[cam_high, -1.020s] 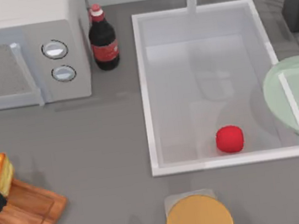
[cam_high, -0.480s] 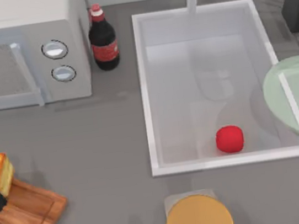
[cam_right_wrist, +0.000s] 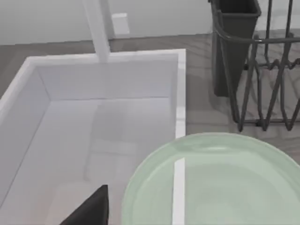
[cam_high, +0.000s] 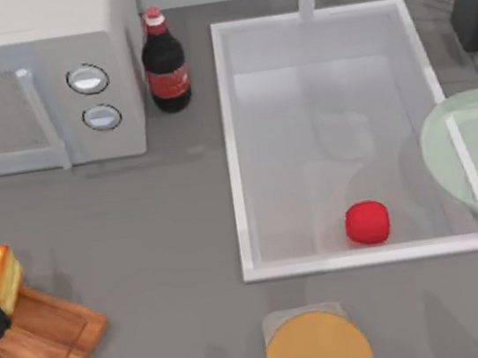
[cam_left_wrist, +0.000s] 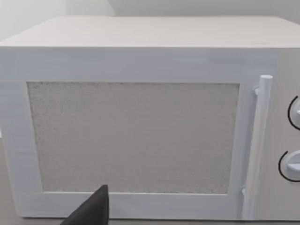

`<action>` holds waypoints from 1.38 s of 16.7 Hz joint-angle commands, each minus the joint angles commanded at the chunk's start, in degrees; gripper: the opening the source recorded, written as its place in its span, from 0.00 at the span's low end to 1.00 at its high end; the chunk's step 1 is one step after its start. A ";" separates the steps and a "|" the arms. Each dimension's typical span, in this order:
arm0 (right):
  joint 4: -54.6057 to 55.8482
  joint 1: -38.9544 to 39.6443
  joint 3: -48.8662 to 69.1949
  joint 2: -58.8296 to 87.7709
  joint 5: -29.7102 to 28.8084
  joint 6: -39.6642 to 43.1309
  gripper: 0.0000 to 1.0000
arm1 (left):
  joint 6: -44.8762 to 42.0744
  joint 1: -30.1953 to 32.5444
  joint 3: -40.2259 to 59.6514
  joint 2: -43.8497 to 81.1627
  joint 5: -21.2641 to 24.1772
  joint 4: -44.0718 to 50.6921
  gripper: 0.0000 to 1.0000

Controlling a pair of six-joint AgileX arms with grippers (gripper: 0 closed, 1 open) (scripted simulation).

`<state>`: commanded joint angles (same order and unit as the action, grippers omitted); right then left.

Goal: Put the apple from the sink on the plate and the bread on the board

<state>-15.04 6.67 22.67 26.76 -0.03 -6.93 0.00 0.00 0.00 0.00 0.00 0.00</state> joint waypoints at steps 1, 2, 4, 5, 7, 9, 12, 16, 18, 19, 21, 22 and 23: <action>-2.76 1.23 4.20 5.81 -0.01 -1.27 1.00 | 0.00 0.00 0.00 0.00 0.00 0.00 1.00; -5.63 2.50 8.57 11.98 -0.01 -2.59 1.00 | 0.00 0.00 0.00 0.00 0.00 0.00 1.00; -11.53 5.11 17.61 24.91 -0.03 -5.31 1.00 | 0.00 0.00 0.00 0.00 0.00 0.00 1.00; -14.51 6.43 22.17 31.47 -0.03 -6.68 1.00 | 0.00 0.00 0.00 0.00 0.00 0.00 1.00; -20.41 9.05 31.11 44.23 -0.04 -9.40 1.00 | 0.00 0.00 0.00 0.00 0.00 0.00 1.00; -26.02 11.54 39.58 55.84 -0.06 -11.99 1.00 | 0.00 0.00 0.00 0.00 0.00 0.00 1.00; -33.57 14.89 50.97 70.73 -0.07 -15.47 1.00 | 0.00 0.00 0.00 0.00 0.00 0.00 1.00; -41.42 18.37 62.95 86.31 -0.09 -19.08 1.00 | 0.00 0.00 0.00 0.00 0.00 0.00 1.00; -44.00 19.51 66.81 91.39 -0.10 -20.27 1.00 | 0.00 0.00 0.00 0.00 0.00 0.00 1.00; -44.89 19.91 68.13 93.05 -0.10 -20.68 1.00 | 0.00 0.00 0.00 0.00 0.00 0.00 1.00; -45.73 20.28 69.45 94.59 -0.10 -21.07 1.00 | 0.00 0.00 0.00 0.00 0.00 0.00 1.00; -45.73 20.28 69.45 94.59 -0.10 -21.07 1.00 | 0.00 0.00 0.00 0.00 0.00 0.00 1.00; -45.73 20.28 69.45 94.59 -0.10 -21.07 1.00 | 0.00 0.00 0.00 0.00 0.00 0.00 1.00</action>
<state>-60.77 26.95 92.12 121.35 -0.13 -28.00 0.00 0.00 0.00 0.00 0.00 0.00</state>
